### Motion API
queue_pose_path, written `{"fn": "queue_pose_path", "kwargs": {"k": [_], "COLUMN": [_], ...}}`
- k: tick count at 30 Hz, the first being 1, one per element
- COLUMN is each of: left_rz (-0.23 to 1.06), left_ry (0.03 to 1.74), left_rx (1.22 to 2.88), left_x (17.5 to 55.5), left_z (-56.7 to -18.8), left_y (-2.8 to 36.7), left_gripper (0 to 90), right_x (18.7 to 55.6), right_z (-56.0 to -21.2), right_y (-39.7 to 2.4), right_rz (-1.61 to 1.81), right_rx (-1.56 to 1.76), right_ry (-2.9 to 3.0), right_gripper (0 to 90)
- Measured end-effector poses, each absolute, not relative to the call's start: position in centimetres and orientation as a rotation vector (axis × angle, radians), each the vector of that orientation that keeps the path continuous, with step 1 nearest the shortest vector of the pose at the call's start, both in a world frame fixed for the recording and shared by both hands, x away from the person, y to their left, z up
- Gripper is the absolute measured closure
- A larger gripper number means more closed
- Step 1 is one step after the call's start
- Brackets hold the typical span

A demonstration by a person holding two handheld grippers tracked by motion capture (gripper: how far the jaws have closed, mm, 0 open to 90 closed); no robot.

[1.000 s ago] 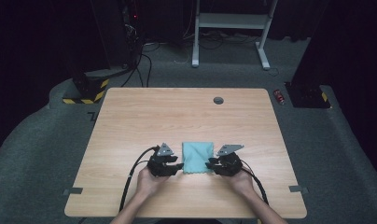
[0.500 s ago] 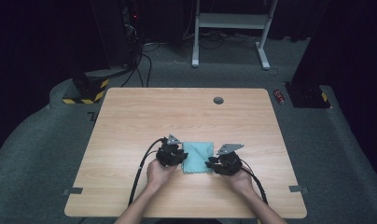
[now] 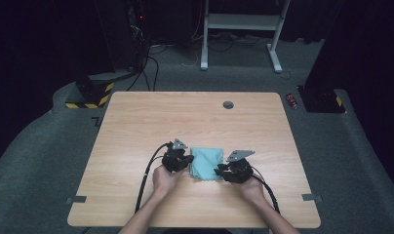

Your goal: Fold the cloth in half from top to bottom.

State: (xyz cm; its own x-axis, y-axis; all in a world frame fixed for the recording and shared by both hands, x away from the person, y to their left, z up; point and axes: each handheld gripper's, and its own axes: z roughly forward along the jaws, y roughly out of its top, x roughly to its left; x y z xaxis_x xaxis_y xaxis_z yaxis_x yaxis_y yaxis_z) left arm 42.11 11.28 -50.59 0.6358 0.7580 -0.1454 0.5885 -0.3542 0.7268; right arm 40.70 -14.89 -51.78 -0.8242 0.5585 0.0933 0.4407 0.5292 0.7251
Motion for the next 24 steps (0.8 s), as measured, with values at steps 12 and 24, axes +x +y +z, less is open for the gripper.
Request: {"fn": "queue_pose_path", "kwargs": {"k": [12,24], "left_rz": [0.277,0.281], "left_ry": [1.121,1.153], "left_rx": [2.057,2.091], "left_x": [43.7,45.6], "left_z": [-50.1,-50.3], "left_y": [11.7,10.4], "left_gripper": [76.2,76.1], "right_x": [40.7,40.7], "right_z": [-51.7,-51.6], "right_y": [-14.8,-14.7], "right_rz": [1.173,1.167], "right_rx": [0.867,0.859], "right_ry": [2.614,2.62], "right_gripper": [68.3,68.0]}}
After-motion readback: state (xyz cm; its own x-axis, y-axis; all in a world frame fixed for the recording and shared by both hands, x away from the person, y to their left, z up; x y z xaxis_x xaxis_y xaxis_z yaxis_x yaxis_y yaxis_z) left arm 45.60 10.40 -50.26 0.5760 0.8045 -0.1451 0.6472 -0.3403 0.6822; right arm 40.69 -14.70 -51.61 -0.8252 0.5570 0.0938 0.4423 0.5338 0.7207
